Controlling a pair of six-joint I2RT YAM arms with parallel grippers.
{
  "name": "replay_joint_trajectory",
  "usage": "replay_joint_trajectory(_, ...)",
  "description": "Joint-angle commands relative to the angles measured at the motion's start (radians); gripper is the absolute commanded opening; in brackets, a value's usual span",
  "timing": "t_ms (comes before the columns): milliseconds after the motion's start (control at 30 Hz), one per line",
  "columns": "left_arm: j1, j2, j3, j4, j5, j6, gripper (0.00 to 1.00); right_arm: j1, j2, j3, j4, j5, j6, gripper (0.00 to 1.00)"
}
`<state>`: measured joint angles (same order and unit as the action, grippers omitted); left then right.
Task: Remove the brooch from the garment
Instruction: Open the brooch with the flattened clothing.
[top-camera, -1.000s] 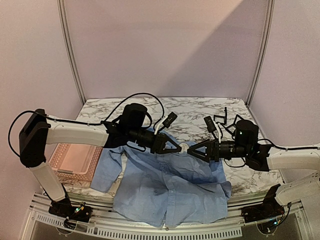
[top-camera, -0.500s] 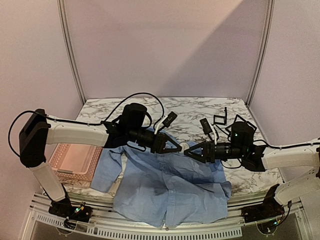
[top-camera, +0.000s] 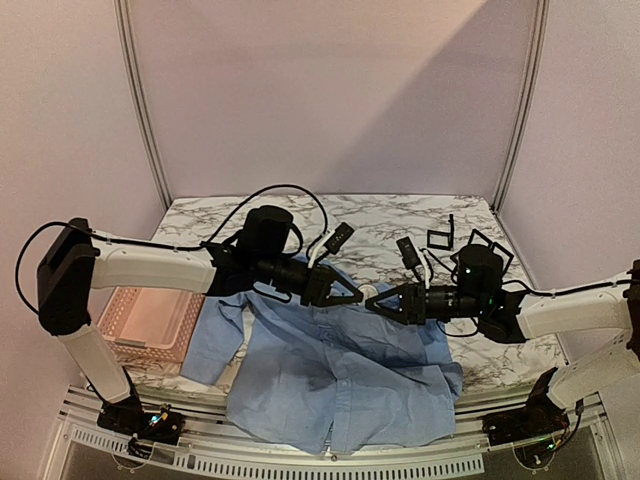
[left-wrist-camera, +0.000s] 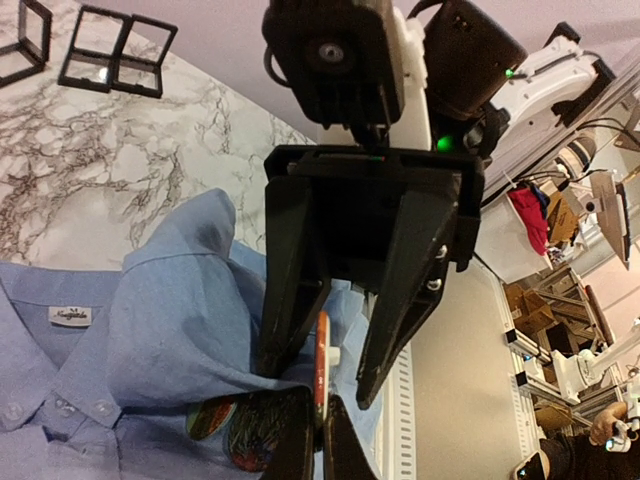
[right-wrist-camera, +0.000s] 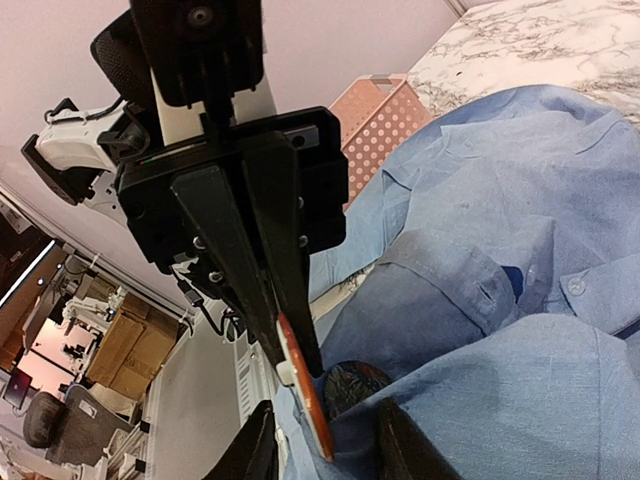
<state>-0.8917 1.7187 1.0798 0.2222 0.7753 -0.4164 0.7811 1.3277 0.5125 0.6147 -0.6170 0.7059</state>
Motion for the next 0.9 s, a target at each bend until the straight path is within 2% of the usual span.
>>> replay_joint_trajectory(0, -0.006, -0.040, -0.009, 0.029, 0.013, 0.000, 0.00, 0.007, 0.020, 0.015, 0.033, -0.012, 0.023, 0.31)
replay_joint_trajectory(867, -0.011, -0.050, -0.008, 0.015, 0.013, 0.021, 0.00, -0.012, 0.115, -0.032, 0.237, -0.038, 0.185, 0.12)
